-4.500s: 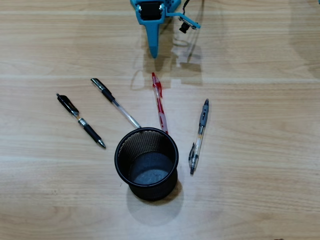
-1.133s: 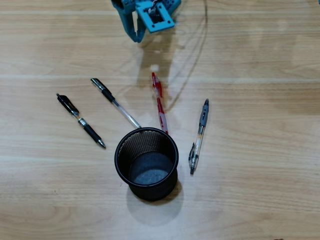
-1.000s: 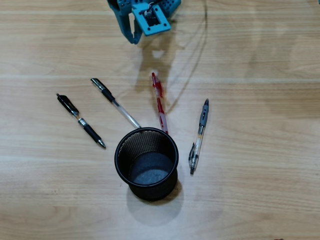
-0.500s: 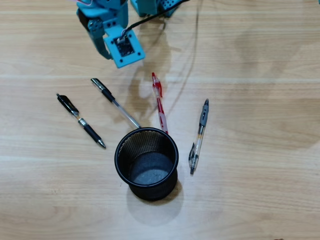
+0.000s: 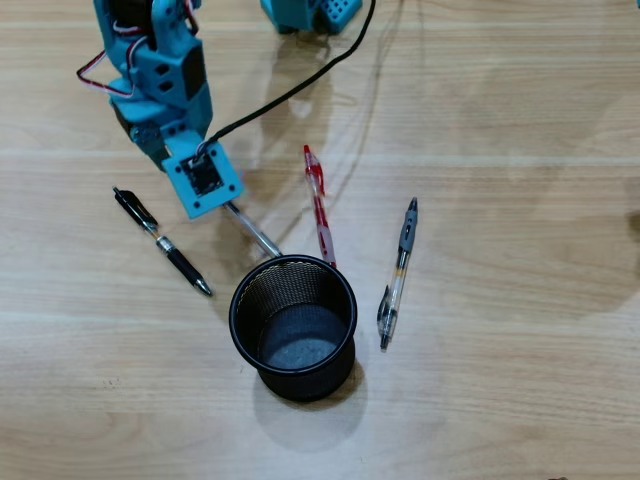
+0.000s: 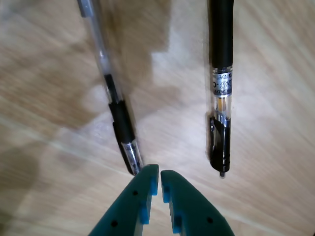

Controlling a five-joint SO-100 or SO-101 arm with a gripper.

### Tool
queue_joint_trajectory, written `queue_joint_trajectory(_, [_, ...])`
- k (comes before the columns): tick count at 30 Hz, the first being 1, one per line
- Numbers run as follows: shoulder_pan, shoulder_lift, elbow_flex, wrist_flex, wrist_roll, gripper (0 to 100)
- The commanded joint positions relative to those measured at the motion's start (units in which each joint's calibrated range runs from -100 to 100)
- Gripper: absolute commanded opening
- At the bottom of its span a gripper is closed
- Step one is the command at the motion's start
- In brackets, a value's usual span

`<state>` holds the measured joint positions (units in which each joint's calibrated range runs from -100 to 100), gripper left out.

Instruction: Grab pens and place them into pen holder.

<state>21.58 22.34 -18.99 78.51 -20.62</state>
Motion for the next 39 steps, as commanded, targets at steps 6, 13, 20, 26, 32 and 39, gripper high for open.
queue_joint_trajectory(6, [0.41, 10.39, -14.31, -0.10, 1.62, 3])
queue_joint_trajectory(13, [0.14, 15.23, -19.29, 0.17, 1.41, 9])
queue_joint_trajectory(20, [0.05, 15.83, -19.74, -0.56, 1.62, 16])
queue_joint_trajectory(26, [0.23, 15.83, -19.84, -0.65, 1.72, 20])
queue_joint_trajectory(32, [0.96, 17.27, -20.20, -2.29, 1.93, 20])
queue_joint_trajectory(39, [0.59, 24.07, -25.99, -2.20, 1.46, 20])
